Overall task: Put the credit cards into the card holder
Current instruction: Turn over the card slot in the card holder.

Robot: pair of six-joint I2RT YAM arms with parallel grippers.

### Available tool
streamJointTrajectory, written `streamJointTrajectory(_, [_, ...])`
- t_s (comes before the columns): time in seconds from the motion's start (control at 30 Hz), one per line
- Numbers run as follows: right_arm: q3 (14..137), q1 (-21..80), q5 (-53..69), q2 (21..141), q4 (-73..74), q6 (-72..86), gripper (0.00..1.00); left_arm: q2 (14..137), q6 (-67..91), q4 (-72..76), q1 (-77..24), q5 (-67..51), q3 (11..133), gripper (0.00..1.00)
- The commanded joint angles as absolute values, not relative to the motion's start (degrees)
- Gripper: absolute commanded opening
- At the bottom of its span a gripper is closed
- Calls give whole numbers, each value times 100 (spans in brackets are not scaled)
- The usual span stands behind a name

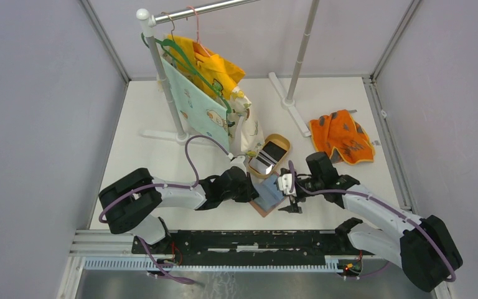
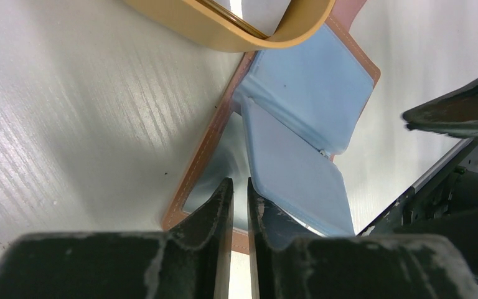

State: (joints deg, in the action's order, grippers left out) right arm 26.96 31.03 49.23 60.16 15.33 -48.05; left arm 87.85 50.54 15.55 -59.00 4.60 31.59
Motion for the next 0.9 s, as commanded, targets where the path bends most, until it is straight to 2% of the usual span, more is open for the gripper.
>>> streamJointTrajectory(0.0, [2383,3151,4573,5918,972,-5721,98,8657,4892,1731,-5913,546,3176,20])
streamJointTrajectory(0.4, [2410,3802,3395,6380,337,-5091,96,8692,4899,1793,-5914,507,3170,20])
streamJointTrajectory(0.87, [2408,3876,3075,6416,116,-4735,93,8710,4888,1802,-5915,484,3188,20])
